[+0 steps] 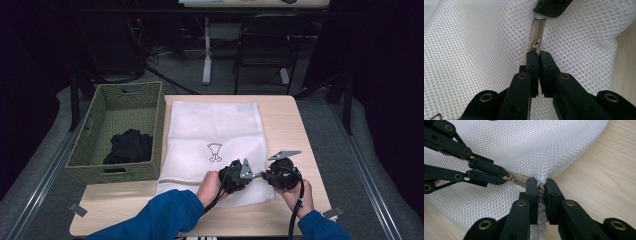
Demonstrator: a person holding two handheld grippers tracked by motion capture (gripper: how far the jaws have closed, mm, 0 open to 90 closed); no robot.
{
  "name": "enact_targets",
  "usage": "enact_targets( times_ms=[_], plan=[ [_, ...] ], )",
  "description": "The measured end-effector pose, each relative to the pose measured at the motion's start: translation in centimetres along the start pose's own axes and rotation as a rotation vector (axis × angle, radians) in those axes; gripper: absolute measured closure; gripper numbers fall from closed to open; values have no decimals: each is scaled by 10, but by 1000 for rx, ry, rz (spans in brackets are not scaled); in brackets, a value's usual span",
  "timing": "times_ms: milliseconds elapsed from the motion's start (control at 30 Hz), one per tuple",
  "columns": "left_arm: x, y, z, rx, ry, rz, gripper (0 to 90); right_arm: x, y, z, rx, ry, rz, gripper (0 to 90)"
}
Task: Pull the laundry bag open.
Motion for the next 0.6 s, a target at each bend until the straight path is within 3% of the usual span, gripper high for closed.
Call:
enact_targets(
  times_ms=[600],
  plan=[
    [10, -6, -3, 1, -23, -12, 868, 2, -1, 2, 7, 0, -13, 835]
  ],
)
Point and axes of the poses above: each handheld gripper's, and its own axes: y roughly forward along the jaws, x roughly out of its underside, z roughly to its right, the point moved 8 cm from there along y, roughly forward along the jaws, and after that the axes turned 11 degrees about z, right-handed, at the moved point
